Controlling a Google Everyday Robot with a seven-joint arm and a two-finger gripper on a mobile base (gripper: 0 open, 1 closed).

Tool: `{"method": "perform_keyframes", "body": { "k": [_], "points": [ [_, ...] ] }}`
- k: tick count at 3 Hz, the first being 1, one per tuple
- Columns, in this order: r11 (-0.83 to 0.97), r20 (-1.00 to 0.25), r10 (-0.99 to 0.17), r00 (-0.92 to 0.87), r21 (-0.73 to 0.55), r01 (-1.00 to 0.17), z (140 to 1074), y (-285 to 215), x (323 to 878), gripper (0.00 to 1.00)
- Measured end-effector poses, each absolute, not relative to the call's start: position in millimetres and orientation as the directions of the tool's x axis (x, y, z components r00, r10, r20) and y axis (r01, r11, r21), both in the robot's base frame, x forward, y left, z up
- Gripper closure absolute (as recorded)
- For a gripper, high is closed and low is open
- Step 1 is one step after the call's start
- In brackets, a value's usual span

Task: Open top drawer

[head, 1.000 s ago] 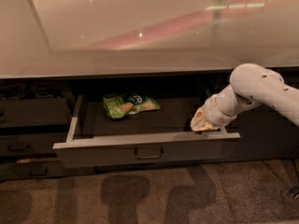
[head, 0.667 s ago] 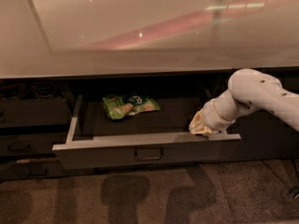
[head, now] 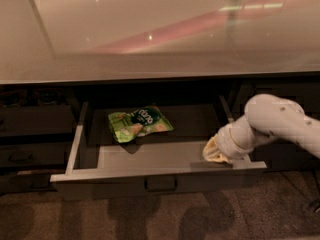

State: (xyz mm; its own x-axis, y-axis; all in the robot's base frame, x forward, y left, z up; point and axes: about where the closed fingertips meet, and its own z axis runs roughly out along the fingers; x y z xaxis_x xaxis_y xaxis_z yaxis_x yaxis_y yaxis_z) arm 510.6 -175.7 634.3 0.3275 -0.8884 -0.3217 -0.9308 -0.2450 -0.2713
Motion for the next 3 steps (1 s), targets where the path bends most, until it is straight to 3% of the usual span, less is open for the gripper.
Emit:
{"method": "perform_keyframes", "body": {
  "k": [1,3],
  "points": [
    [-0.261,-0.302,-0.889,0.344,-0.285,-0.922,631.1,-176.7,494.6,1.0],
    [-0.261,-0.302,-0.889,0.344,-0.285,-0.922,631.1,-176.7,494.6,0.58]
  ]
}}
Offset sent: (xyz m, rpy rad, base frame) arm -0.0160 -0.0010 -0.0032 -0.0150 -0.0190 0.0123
